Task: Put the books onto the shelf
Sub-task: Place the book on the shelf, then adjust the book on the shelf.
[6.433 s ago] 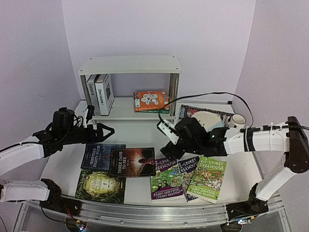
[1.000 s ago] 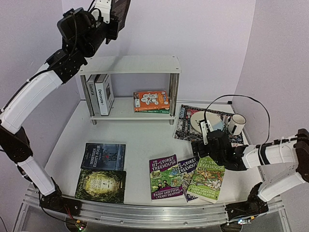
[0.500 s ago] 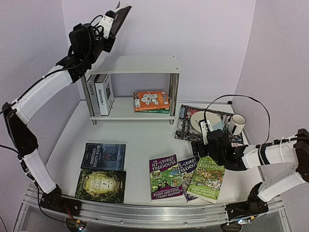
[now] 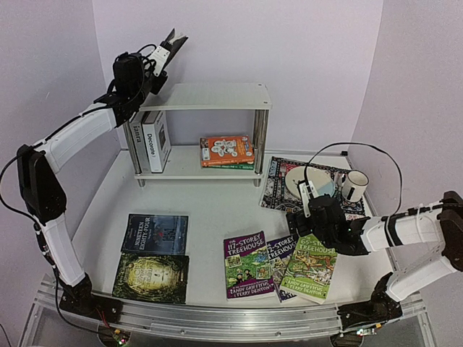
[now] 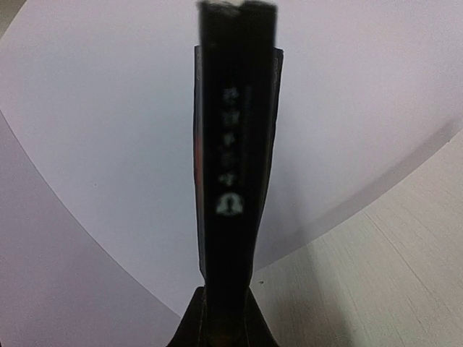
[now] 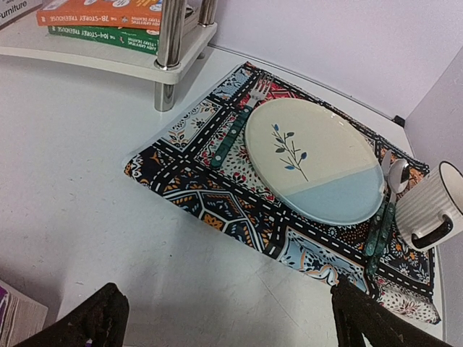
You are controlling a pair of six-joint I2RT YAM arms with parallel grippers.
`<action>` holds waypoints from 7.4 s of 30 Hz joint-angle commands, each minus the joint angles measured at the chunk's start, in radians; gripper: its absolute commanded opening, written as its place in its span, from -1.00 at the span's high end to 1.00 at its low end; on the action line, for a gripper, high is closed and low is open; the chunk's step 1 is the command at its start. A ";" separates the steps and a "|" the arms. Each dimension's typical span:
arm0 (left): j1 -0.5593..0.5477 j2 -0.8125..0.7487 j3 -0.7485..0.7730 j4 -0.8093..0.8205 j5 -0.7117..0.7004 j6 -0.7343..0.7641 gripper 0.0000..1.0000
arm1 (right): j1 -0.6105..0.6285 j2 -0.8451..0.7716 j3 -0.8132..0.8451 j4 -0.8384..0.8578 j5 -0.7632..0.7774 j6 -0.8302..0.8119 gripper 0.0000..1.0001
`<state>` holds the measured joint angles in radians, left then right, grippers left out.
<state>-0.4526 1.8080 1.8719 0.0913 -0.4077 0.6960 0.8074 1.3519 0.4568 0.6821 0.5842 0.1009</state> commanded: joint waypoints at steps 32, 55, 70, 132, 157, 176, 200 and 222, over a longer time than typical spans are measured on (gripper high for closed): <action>-0.026 0.027 -0.137 0.114 -0.019 0.249 1.00 | -0.005 0.025 0.028 0.013 -0.001 -0.006 -0.97; -0.130 0.038 -0.193 0.114 -0.232 0.613 0.99 | -0.005 0.033 0.037 0.002 -0.003 -0.007 -0.97; -0.146 0.039 -0.213 0.109 -0.224 0.624 0.54 | -0.005 0.025 0.041 -0.015 -0.003 -0.006 -0.97; -0.198 -0.189 -0.199 -0.256 -0.245 0.363 -0.99 | -0.005 0.030 0.048 -0.027 -0.035 -0.006 -0.97; -0.209 -0.520 -0.409 -0.255 -0.069 0.053 -0.99 | -0.005 0.046 0.054 -0.027 -0.039 -0.007 -0.97; -0.209 -0.792 -0.667 -0.298 0.081 -0.632 -0.72 | -0.005 0.049 0.056 -0.029 -0.044 -0.007 -0.97; 0.009 -0.324 -0.148 -0.606 0.563 -0.962 1.00 | -0.005 0.066 0.069 -0.047 -0.036 -0.006 -0.97; 0.011 -0.189 -0.069 -0.628 0.600 -0.956 1.00 | -0.005 0.082 0.077 -0.052 -0.031 -0.006 -0.97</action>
<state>-0.4439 1.6048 1.7318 -0.5415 0.2227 -0.2865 0.8074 1.4242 0.4985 0.6434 0.5350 0.0975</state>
